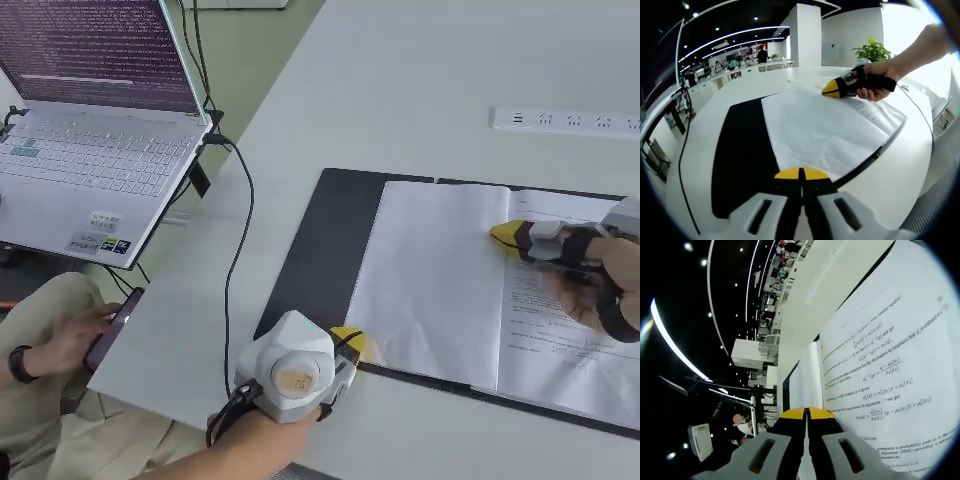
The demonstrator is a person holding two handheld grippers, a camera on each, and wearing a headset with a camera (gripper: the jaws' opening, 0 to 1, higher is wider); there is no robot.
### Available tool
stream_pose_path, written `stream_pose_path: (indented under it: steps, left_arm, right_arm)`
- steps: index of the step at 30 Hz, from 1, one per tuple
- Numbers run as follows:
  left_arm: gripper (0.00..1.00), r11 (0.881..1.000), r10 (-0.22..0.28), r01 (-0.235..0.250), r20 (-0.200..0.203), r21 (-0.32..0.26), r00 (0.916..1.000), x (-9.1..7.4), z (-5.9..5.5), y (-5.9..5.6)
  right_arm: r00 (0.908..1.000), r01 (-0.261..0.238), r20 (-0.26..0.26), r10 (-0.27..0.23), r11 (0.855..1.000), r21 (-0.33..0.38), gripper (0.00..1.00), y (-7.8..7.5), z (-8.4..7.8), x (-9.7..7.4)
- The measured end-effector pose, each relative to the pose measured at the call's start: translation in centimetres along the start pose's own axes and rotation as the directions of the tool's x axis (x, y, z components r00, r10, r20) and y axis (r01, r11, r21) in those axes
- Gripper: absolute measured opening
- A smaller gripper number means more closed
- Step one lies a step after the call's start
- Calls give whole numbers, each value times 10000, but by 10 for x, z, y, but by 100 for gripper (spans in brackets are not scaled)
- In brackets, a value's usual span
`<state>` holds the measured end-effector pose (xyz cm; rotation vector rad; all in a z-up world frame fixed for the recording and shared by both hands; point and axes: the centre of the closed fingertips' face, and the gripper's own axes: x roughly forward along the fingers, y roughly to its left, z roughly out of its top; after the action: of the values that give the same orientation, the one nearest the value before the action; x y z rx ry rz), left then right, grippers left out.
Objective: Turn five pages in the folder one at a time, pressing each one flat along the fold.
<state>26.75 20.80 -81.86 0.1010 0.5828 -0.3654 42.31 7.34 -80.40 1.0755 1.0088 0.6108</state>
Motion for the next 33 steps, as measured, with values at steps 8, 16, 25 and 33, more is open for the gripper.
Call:
stream_pose_path:
  steps: [8, 16, 25, 33]
  left_arm:
    - [0, 10000, -31, 31, -11, 72, 10000, 0, 0, 1]
    - [0, 9999, -78, 78, -34, 95, 10000, 0, -1, 1]
    - [0, 9999, -56, 57, -76, 113, 10000, 0, -2, 1]
    - [0, 9999, -49, 50, -112, 97, 9999, -1, -2, 0]
  right_arm:
    - [9991, -162, -379, 177, 9991, 400, 0, -4, -30, -18]
    - [9971, -220, -717, 249, 9989, 412, 0, -7, -64, -33]
    - [9930, -306, -1126, 364, 9982, 524, 0, -10, -99, -49]
    - [9868, -385, -1550, 474, 9974, 603, 0, -11, -133, -63]
